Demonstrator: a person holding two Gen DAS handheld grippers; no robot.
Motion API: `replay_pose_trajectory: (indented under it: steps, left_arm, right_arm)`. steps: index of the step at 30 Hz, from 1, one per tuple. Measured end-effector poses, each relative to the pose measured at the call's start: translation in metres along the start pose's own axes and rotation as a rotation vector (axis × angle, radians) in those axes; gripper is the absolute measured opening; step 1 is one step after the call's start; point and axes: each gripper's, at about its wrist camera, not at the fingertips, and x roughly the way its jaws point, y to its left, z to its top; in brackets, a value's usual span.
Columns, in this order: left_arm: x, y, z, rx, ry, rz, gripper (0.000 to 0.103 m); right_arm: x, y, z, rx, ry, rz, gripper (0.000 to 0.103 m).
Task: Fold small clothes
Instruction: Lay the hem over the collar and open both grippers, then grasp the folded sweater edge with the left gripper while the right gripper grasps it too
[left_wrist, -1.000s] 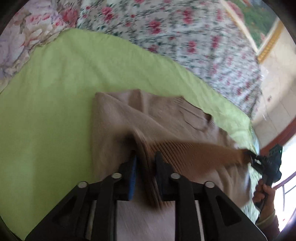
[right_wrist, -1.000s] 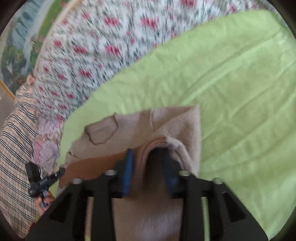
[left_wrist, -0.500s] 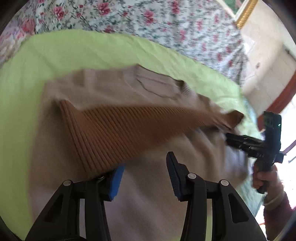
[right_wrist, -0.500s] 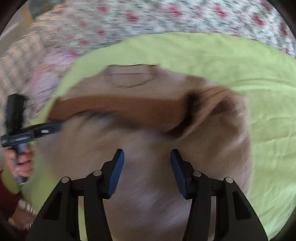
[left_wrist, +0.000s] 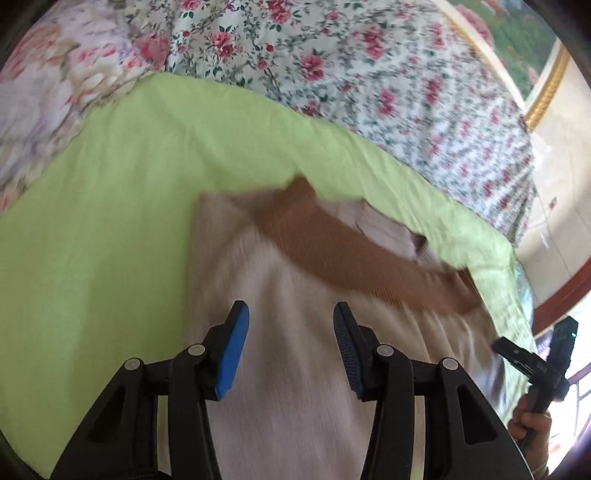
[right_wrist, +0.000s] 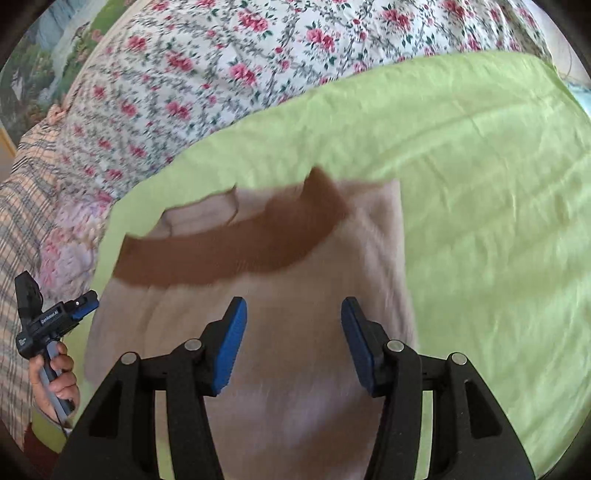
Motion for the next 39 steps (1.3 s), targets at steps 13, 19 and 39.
replay_pose_trajectory:
  steps: [13, 19, 39]
  left_arm:
    - [-0.061, -0.014, -0.145, -0.040, 0.091, -0.098, 0.052]
    - [-0.069, -0.012, -0.165, -0.069, 0.103, -0.100, 0.055]
    - [-0.017, 0.036, -0.094, -0.311, -0.084, 0.003, 0.067]
  right_arm:
    - [-0.039, 0.026, -0.080, 0.024, 0.018, 0.063, 0.056]
    - [-0.046, 0.033, -0.100, 0.014, 0.039, 0.079, 0.056]
    - [-0.042, 0.050, -0.094, -0.008, 0.037, 0.146, 0.057]
